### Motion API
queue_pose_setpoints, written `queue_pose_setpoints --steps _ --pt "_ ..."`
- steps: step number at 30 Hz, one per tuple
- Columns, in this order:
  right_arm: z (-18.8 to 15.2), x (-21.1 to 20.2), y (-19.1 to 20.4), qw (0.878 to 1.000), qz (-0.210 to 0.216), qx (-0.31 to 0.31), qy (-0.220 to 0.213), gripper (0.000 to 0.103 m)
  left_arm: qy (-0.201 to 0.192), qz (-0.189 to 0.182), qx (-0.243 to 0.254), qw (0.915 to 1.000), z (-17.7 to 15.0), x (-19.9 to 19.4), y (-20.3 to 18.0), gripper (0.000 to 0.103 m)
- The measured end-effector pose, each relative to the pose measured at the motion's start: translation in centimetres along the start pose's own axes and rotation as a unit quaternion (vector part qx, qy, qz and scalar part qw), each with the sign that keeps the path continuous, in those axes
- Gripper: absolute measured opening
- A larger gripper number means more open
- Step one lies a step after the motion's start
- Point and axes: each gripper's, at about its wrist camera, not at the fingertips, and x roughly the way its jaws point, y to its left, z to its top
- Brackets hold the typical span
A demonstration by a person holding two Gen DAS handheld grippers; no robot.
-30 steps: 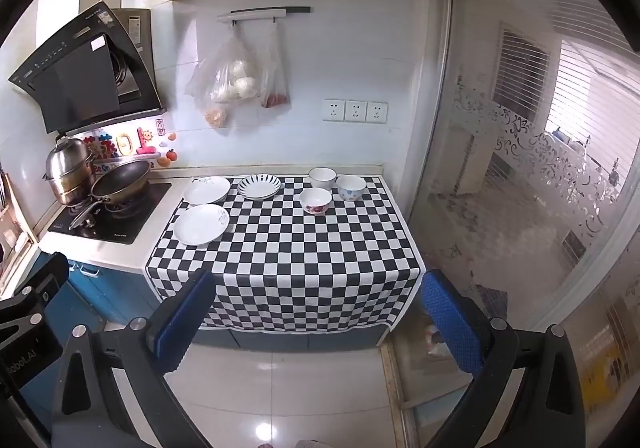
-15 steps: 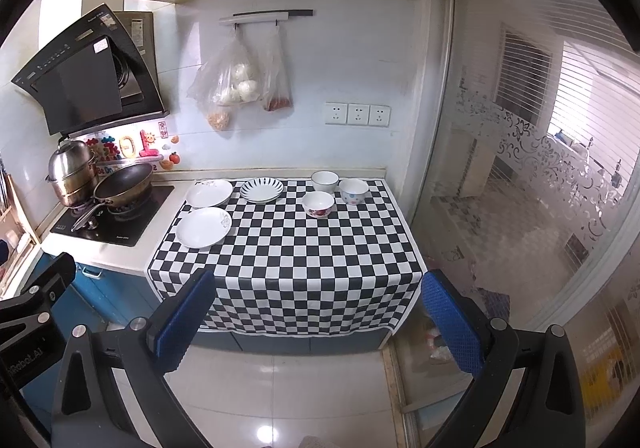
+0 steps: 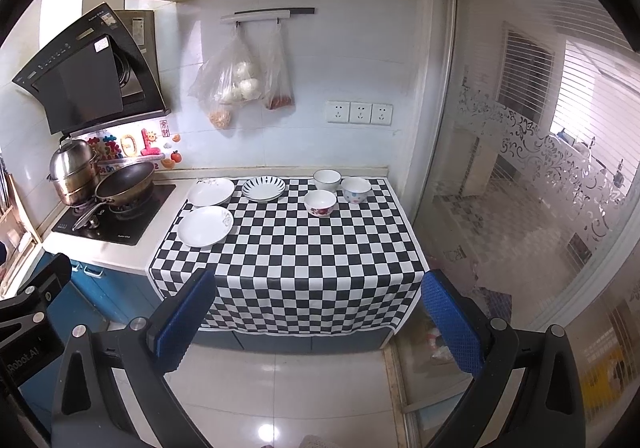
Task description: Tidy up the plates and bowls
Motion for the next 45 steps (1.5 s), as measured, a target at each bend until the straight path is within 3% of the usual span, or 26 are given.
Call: queue_pose_setpoints --steps 45 --pt "0.4 1.5 -1.1 1.000 -0.011 0.004 0.009 0.103 0.005 -0.009 -0.002 0.9999 1.1 0.9 -0.4 0.103"
